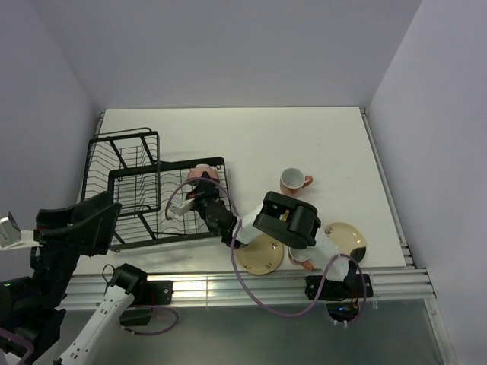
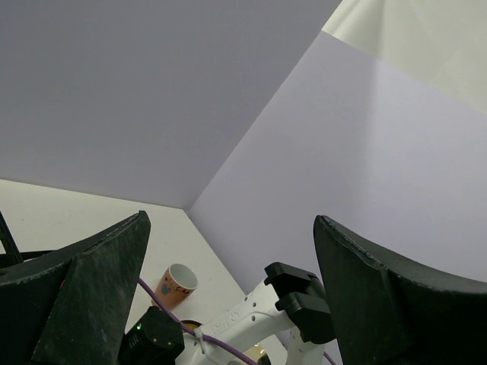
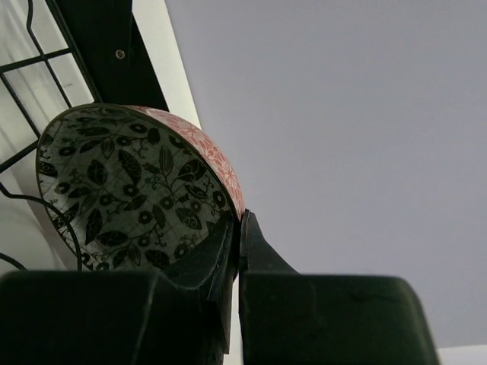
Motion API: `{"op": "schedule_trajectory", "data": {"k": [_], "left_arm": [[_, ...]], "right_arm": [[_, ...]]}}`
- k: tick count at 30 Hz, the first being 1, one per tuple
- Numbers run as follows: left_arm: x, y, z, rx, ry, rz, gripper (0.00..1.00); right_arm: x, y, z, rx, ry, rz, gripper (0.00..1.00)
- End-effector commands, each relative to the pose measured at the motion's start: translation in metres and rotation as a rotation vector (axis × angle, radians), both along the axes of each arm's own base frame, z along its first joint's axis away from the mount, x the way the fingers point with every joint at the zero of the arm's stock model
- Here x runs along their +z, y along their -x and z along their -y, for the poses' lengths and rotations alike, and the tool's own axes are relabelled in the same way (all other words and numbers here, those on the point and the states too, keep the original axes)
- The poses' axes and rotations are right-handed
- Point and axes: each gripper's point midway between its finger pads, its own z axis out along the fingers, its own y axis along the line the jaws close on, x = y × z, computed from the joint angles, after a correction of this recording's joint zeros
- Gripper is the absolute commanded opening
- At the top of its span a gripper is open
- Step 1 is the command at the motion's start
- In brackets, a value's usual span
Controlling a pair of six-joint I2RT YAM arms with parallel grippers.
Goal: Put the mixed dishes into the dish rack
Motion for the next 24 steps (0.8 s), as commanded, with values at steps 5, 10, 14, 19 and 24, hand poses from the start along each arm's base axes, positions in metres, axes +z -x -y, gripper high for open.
{"op": "schedule_trajectory", "data": {"k": [5, 10, 14, 19, 24], "left_arm": [[0.006, 0.007, -0.005, 0.023, -0.011, 0.044, 0.96], [0.005, 0.008, -0.006, 0.024, -0.011, 0.047, 0.96], [0.003, 0.006, -0.005, 0.022, -0.011, 0.037, 0.96], [0.003, 0.006, -0.004, 0.017, -0.001, 0.035, 0.96], [0.002, 0.003, -0.002, 0.013, -0.007, 0.021, 0.96]], "right_arm": [[0.066, -0.003, 0.015, 0.026, -0.256, 0.156, 0.00], [0.060, 0.006, 0.015, 0.065, -0.237, 0.099, 0.00], [0.055, 0.015, 0.013, 0.097, -0.220, -0.011, 0.00], [0.052, 0.012, 0.016, 0.043, -0.224, -0.058, 0.00], [0.049, 0.010, 0.015, 0.020, -0.269, -0.144, 0.70]]}}
